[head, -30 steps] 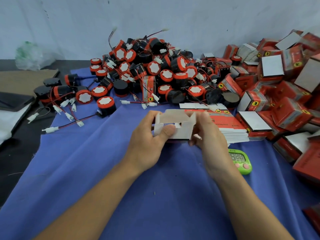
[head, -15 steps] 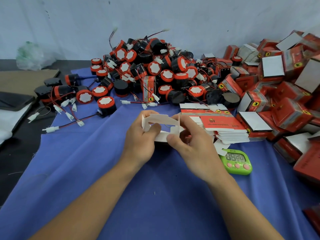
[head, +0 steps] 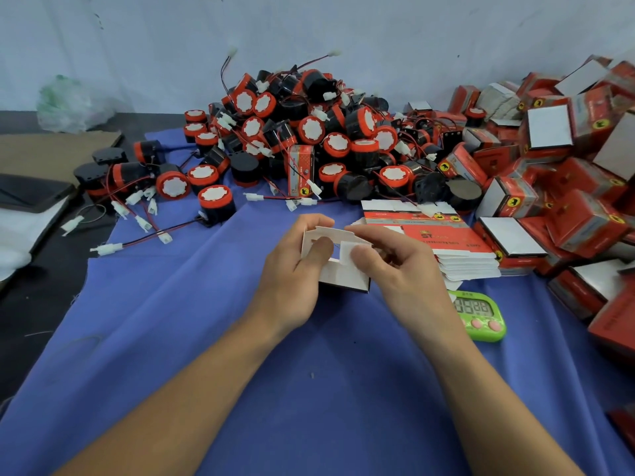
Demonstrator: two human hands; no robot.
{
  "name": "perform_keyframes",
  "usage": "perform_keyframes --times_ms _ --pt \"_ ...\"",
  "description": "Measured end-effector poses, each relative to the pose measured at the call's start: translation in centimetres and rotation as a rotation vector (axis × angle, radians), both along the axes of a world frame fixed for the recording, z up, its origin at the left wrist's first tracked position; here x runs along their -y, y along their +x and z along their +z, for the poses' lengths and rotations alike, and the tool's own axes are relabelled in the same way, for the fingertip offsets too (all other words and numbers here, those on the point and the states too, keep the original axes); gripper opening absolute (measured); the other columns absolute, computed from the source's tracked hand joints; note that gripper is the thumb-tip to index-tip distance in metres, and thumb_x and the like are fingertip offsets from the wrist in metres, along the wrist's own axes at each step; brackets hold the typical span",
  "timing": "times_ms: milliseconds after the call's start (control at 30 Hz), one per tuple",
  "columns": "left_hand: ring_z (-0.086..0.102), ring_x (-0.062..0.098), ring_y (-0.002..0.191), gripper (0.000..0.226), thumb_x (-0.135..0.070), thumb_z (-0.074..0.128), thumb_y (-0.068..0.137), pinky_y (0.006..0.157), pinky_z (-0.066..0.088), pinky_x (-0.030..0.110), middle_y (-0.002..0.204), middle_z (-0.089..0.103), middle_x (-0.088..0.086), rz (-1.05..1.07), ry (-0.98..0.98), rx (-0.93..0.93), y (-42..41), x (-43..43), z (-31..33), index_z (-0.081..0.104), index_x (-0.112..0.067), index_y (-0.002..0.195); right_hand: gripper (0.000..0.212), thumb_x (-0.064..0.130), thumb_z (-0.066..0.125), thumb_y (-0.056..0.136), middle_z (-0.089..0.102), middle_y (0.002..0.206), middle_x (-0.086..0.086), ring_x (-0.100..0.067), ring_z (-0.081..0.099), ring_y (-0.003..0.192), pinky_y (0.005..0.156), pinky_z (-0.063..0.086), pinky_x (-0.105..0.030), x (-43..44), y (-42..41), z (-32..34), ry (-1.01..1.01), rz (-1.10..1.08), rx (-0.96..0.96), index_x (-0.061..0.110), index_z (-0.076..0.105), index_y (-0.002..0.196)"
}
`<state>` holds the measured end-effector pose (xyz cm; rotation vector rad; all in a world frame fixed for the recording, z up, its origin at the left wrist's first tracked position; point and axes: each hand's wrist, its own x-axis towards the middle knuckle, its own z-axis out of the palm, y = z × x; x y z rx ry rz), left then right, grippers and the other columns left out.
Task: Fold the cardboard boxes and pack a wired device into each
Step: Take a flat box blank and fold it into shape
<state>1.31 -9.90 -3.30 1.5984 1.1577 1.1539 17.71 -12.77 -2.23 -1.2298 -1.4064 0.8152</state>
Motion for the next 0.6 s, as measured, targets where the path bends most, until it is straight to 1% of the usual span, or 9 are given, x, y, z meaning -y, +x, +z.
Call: perform_keyframes --times_ms 67,100,167,233,300,367,433,533,600 --pt "0.065 0.005 0.101 0.028 -0.050 0.053 0.088 0.083 0.049 0.027 0.107 0.071 -0.021 -0.039 -0.013 0.015 0.0 0.2 0.1 0.061 -0.046 0.115 0.024 0.028 0.063 0.089 0.069 0.079 -0.005 -0.012 0.053 0.064 0.061 0.045 -0.026 0.0 -0.1 -0.1 0.025 -0.030 0.007 0.029 0.078 0.107" --pt "0.065 0.008 0.105 0.037 -0.052 0.055 0.083 0.088 0.050 0.029 0.111 0.072 -0.017 -0.075 -0.023 0.047 0.1 0.3 0.2 0.062 -0.045 0.119 0.021 0.024 0.062 0.091 0.066 0.074 -0.005 -0.011 0.050 0.063 0.058 0.042 -0.026 0.0 0.0 -0.1 0.034 -0.044 -0.008 0.027 0.079 0.103" --pt "0.066 0.012 0.114 0.054 -0.045 0.053 0.079 0.095 0.051 0.029 0.122 0.073 -0.007 -0.172 -0.058 0.161 0.0 0.2 0.3 0.063 -0.033 0.131 0.018 0.018 0.060 0.094 0.052 0.064 0.000 -0.012 0.041 0.061 0.057 0.035 -0.027 -0.1 0.3 -0.1 0.038 -0.095 -0.032 0.020 0.078 0.092" --pt "0.068 0.015 0.118 0.047 -0.033 0.045 0.094 0.094 0.052 0.023 0.127 0.074 0.003 -0.251 -0.104 0.296 -0.1 0.1 0.5 0.063 -0.018 0.136 0.020 0.015 0.060 0.094 0.038 0.064 -0.012 -0.020 0.033 0.064 0.060 0.029 -0.035 -0.3 0.7 -0.3 0.038 -0.135 -0.059 0.004 0.070 0.082" --pt "0.070 0.010 0.114 0.039 -0.027 0.038 0.107 0.089 0.052 0.015 0.121 0.077 0.000 -0.237 -0.129 0.340 -0.2 0.0 0.9 0.071 -0.020 0.128 0.026 0.015 0.060 0.093 0.034 0.065 -0.017 -0.030 0.028 0.067 0.061 0.026 -0.043 -0.4 0.7 -0.4 0.049 -0.144 -0.079 -0.006 0.061 0.078" --pt "0.071 0.000 0.100 0.027 -0.028 0.051 0.104 0.081 0.050 0.010 0.110 0.078 -0.010 -0.194 -0.121 0.281 0.0 -0.1 1.1 0.075 -0.027 0.116 0.025 0.016 0.061 0.092 0.034 0.064 -0.015 -0.027 0.029 0.066 0.060 0.027 -0.043 -0.4 0.6 -0.4 0.055 -0.159 -0.077 -0.002 0.061 0.074" --pt "0.069 0.001 0.092 0.022 -0.024 0.061 0.097 0.077 0.050 0.012 0.104 0.078 -0.011 -0.189 -0.106 0.198 0.1 -0.1 1.1 0.074 -0.028 0.114 0.023 0.014 0.061 0.094 0.037 0.064 -0.012 -0.019 0.032 0.065 0.059 0.028 -0.040 -0.5 0.6 -0.6 0.050 -0.177 -0.080 0.001 0.064 0.075" --pt "0.069 0.009 0.098 0.028 -0.017 0.066 0.094 0.082 0.053 0.019 0.110 0.078 -0.007 -0.160 -0.117 0.211 0.3 -0.2 0.7 0.073 -0.033 0.117 0.019 0.009 0.061 0.095 0.046 0.065 -0.011 -0.017 0.039 0.067 0.059 0.034 -0.044 -0.7 0.4 -0.8 0.033 -0.174 -0.117 0.000 0.068 0.080" --pt "0.069 0.010 0.098 0.040 -0.005 0.065 0.098 0.082 0.054 0.020 0.111 0.078 -0.005 -0.136 -0.123 0.266 0.6 -0.1 0.6 0.075 -0.038 0.118 0.025 0.002 0.060 0.095 0.062 0.069 0.005 -0.011 0.052 0.070 0.064 0.044 -0.038 -0.7 0.1 -0.6 0.015 -0.135 -0.234 0.012 0.078 0.082"
